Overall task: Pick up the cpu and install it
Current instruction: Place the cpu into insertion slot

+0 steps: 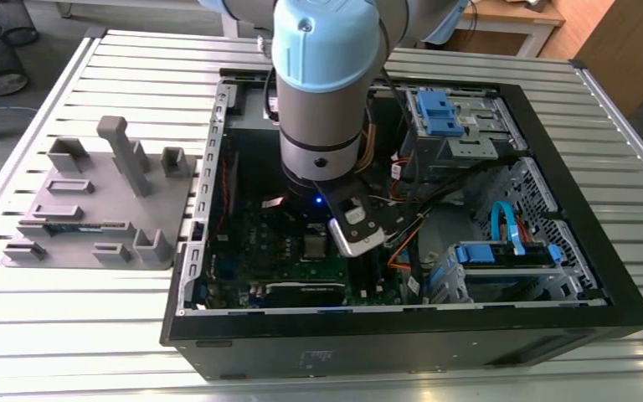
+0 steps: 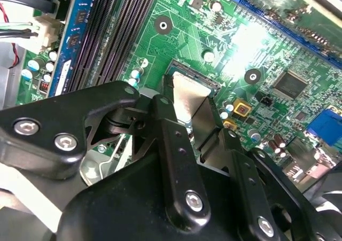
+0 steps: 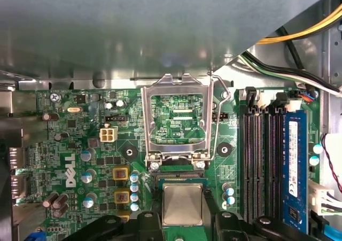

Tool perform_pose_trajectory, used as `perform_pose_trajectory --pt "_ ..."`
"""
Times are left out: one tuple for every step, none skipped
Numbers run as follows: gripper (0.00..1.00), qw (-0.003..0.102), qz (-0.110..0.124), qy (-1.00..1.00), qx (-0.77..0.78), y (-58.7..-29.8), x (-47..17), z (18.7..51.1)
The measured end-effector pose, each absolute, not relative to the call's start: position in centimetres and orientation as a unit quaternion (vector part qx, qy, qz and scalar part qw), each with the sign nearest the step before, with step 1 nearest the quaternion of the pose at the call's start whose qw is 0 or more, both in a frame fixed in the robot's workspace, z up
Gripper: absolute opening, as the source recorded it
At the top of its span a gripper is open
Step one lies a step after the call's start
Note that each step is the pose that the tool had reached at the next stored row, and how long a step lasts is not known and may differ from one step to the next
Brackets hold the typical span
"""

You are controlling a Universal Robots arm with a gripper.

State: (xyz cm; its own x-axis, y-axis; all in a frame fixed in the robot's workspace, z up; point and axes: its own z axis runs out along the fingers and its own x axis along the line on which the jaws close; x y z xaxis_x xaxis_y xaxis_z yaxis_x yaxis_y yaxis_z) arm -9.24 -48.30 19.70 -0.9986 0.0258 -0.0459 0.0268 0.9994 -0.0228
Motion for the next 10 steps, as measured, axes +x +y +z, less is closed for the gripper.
perform_pose_trajectory --pt "0.39 0.023 -0.012 1.000 0.013 -48.30 -9.25 19.69" --pt "0.39 0.023 -0.012 1.000 0.013 -48.31 -9.25 19.66" --pt "0.39 0.023 -0.012 1.000 0.013 -48.31 -9.25 19.62" --pt "0.39 0.023 -0.012 1.000 0.013 -48.31 -9.27 19.58" --pt "0.39 0.023 -0.012 1.000 0.013 -48.31 -9.32 19.55" --pt "0.39 0.023 -0.012 1.000 0.013 -48.30 -9.37 19.51" --pt "0.39 0.023 -0.012 1.000 0.013 -48.30 -9.41 19.50" --pt "0.39 0.023 -0.012 1.000 0.013 -48.30 -9.41 19.50" --pt "0.39 0.023 -0.012 1.000 0.013 -48.30 -9.42 19.50" --pt "0.39 0.023 -0.012 1.000 0.013 -48.30 -9.42 19.49"
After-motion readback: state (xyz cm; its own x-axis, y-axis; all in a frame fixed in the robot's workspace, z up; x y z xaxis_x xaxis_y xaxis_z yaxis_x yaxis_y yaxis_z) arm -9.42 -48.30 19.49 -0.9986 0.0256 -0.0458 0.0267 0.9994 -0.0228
